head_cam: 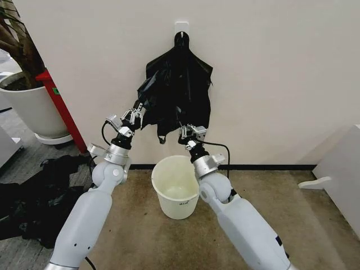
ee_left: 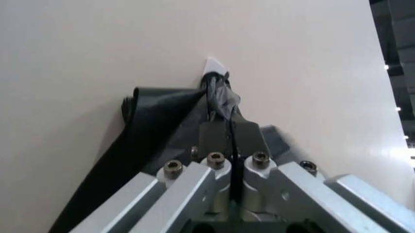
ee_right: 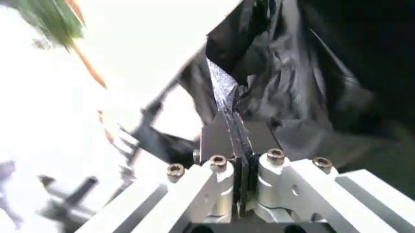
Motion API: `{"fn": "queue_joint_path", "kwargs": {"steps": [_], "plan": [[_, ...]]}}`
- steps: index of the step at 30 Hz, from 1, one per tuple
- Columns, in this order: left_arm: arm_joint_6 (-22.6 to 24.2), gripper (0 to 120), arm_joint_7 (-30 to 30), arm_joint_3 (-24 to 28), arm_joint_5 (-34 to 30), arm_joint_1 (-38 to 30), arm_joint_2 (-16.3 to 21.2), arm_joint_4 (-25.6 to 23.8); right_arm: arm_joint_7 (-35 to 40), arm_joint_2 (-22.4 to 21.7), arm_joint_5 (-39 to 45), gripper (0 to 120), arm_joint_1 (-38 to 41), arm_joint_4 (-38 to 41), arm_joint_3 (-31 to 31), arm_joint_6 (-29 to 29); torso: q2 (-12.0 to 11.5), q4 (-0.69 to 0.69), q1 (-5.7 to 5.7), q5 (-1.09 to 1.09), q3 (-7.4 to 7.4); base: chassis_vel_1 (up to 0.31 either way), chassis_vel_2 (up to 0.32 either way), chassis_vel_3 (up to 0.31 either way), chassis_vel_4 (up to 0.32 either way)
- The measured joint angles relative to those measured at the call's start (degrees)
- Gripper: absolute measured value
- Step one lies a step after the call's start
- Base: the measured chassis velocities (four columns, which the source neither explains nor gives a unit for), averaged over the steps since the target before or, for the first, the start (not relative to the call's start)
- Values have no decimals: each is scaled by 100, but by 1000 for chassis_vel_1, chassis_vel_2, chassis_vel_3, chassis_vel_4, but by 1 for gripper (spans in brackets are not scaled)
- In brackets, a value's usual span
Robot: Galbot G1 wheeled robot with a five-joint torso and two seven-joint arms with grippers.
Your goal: Place the garbage bag over the trash bin.
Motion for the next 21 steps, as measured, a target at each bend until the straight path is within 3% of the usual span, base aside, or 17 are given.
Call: {"fn": "queue_joint_path", "kwargs": {"steps": [3,12,21], "plan": [[-39,0,-189,-49,81,39,31,-119,-345,-19,674,0,-322,503,67,36,0,0,0,0,0,0,0,0,0],[-90,0,-529,-239,487,246,189,-474,-623,-63,942,0,-908,1166,235,57,0,1,0,0,-1,0,0,0,0],[-77,0,-1200,-649,1893,857,506,-1119,350,-91,212,0,-1635,1768,206,-34,0,0,0,0,0,0,0,0,0]]}}
